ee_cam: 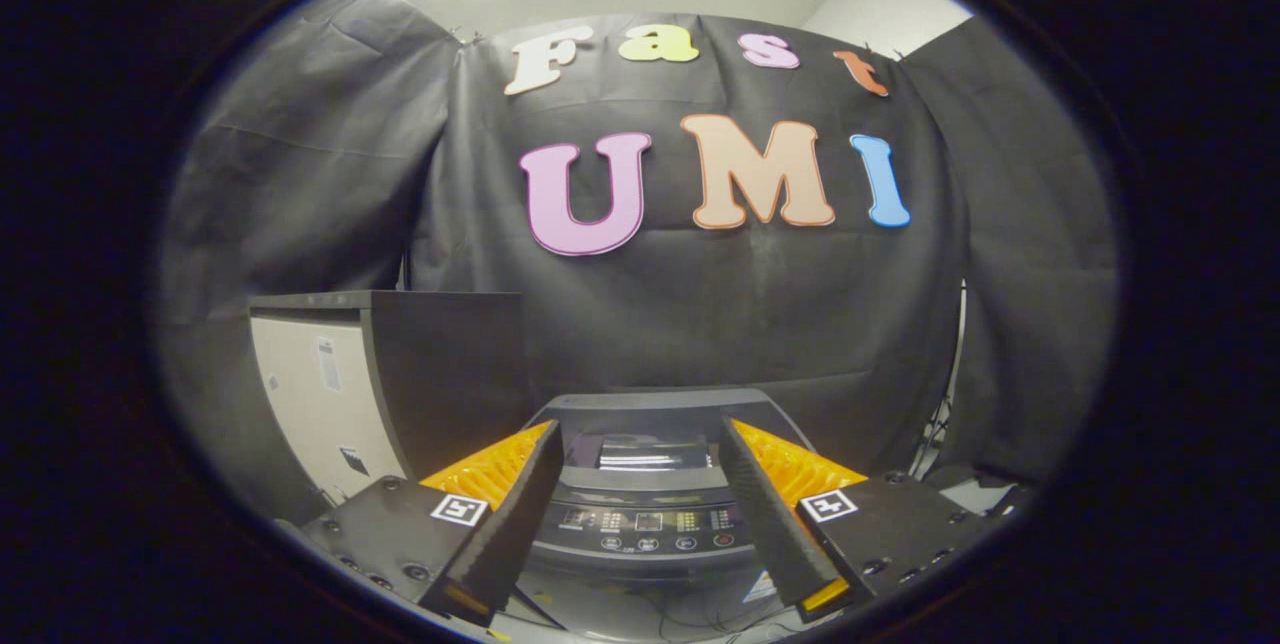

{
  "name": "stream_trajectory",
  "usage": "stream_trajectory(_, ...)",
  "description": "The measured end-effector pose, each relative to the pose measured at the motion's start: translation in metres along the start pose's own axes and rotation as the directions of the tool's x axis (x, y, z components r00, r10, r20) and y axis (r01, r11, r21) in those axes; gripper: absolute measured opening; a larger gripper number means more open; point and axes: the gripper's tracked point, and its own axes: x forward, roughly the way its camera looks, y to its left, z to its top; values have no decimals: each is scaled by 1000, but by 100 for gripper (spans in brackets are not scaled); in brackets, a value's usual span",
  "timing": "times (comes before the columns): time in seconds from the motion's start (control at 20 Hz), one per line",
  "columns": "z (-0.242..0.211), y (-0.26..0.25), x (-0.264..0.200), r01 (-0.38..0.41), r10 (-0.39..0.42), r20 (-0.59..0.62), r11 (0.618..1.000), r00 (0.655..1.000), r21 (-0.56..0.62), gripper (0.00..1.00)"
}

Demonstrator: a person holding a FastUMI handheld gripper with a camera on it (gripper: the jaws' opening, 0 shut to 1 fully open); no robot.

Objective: Put the clothes into the washing machine and then close the washing machine lid.

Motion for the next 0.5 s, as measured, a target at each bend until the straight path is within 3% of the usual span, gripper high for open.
stream_trajectory(0.5, -7, 20, 0, -40, 40, -18, 999, 999, 9, 97)
